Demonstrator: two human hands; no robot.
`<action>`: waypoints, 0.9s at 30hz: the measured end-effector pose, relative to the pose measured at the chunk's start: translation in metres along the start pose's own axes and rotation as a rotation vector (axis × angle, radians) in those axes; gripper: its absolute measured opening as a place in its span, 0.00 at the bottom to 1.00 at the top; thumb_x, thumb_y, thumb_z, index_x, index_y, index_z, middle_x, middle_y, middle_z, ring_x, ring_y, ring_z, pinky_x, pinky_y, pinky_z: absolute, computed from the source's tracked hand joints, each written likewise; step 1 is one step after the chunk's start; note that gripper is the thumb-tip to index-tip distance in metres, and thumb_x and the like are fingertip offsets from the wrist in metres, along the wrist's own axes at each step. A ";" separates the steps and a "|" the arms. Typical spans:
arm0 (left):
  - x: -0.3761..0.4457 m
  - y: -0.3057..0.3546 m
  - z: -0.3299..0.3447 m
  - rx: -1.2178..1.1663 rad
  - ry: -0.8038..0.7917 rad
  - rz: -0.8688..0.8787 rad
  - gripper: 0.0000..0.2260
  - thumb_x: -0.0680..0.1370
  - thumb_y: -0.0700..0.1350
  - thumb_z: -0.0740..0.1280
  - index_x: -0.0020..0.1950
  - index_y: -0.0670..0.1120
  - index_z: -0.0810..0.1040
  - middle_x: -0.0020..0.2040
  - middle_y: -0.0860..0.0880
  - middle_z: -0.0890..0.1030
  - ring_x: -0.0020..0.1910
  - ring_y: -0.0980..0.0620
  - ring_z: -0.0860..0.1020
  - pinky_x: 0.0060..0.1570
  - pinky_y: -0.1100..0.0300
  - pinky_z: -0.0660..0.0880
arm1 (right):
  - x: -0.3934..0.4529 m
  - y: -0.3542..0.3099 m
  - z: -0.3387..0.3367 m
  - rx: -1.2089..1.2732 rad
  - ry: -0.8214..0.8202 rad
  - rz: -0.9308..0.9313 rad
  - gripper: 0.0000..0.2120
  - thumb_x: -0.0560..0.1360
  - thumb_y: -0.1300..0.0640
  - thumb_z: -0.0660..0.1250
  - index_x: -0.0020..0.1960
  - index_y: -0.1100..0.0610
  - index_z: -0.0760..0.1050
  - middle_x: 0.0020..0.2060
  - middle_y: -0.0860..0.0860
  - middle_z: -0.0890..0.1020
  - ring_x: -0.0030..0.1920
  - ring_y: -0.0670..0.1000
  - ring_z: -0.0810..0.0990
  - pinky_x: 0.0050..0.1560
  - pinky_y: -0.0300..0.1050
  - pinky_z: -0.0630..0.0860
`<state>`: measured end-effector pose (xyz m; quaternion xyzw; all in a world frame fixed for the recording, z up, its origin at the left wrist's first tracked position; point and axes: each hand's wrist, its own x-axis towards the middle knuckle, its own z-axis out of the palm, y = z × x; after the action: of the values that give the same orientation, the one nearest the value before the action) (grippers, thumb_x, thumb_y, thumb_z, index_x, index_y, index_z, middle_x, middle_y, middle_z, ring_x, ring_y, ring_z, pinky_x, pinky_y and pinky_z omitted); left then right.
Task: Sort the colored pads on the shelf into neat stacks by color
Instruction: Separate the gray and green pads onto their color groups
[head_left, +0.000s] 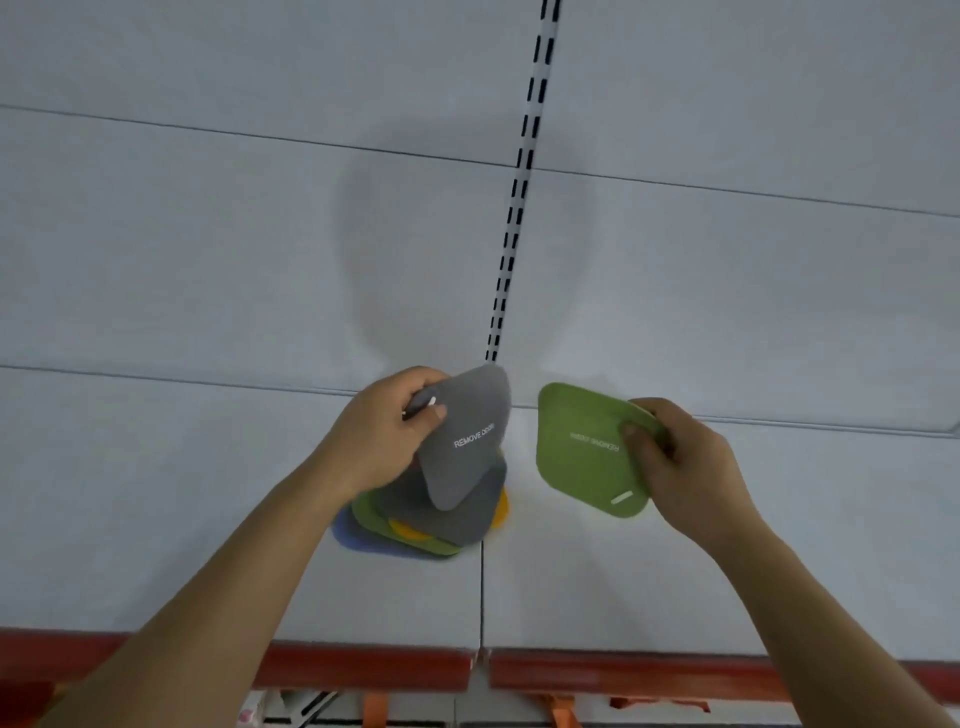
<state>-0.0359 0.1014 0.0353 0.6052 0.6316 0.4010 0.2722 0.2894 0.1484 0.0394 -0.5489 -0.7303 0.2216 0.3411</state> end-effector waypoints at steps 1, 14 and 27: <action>0.004 0.008 0.011 -0.020 -0.035 0.025 0.09 0.84 0.46 0.68 0.64 0.55 0.80 0.54 0.56 0.85 0.51 0.55 0.83 0.45 0.54 0.83 | -0.006 0.005 -0.013 0.006 0.033 0.020 0.09 0.82 0.56 0.65 0.55 0.43 0.79 0.38 0.46 0.84 0.39 0.45 0.80 0.40 0.47 0.79; 0.009 0.194 0.226 -0.069 -0.379 0.361 0.10 0.85 0.45 0.66 0.59 0.61 0.81 0.49 0.58 0.85 0.46 0.55 0.84 0.45 0.55 0.83 | -0.125 0.139 -0.217 -0.077 0.363 0.173 0.11 0.82 0.59 0.65 0.53 0.43 0.78 0.34 0.44 0.82 0.37 0.45 0.80 0.34 0.40 0.76; -0.006 0.345 0.478 -0.075 -0.388 0.446 0.11 0.84 0.44 0.68 0.58 0.61 0.81 0.48 0.68 0.83 0.47 0.65 0.82 0.44 0.62 0.78 | -0.204 0.325 -0.432 -0.091 0.483 0.351 0.11 0.83 0.56 0.64 0.56 0.40 0.77 0.40 0.41 0.84 0.38 0.39 0.81 0.35 0.39 0.72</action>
<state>0.5493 0.1610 0.0697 0.7838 0.4041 0.3508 0.3150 0.8543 0.0291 0.0498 -0.7183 -0.5310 0.1073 0.4366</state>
